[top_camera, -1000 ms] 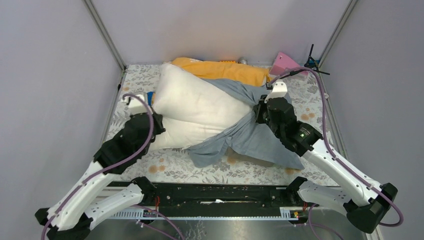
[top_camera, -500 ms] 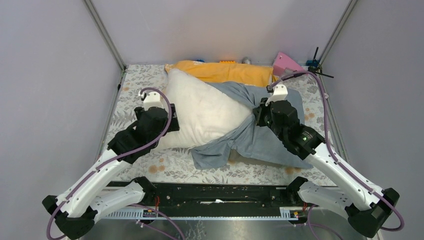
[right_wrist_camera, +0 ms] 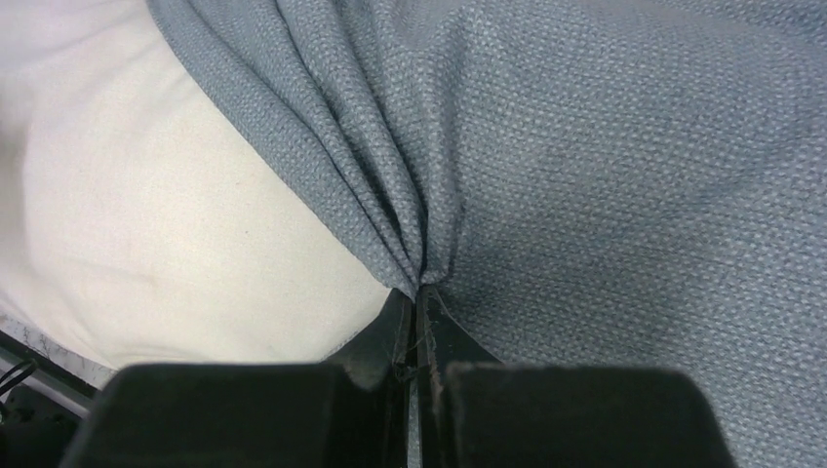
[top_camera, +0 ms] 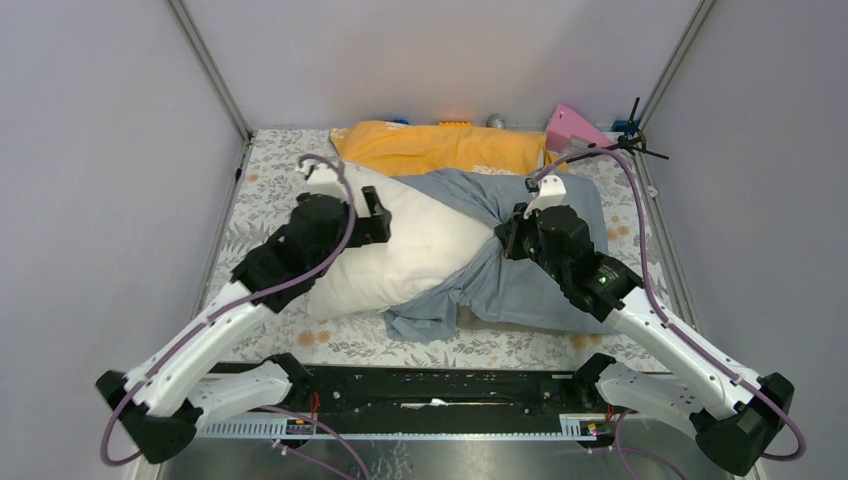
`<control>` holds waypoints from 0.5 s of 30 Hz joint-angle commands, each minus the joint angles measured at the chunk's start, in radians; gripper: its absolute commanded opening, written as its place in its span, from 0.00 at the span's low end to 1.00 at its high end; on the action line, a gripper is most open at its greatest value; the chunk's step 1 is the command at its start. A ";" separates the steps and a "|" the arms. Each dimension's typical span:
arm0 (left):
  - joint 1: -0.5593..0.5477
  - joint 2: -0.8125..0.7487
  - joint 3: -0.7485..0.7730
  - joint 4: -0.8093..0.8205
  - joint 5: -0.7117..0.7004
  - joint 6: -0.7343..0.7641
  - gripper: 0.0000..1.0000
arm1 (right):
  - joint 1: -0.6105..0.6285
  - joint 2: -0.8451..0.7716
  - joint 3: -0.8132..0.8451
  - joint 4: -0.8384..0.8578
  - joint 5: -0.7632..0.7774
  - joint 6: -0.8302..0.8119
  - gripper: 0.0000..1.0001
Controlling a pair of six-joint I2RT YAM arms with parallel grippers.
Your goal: Remove the pillowcase from the pillow
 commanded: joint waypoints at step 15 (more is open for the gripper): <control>-0.098 0.412 0.098 0.028 -0.034 0.029 0.91 | -0.008 -0.018 -0.015 0.022 -0.003 -0.003 0.19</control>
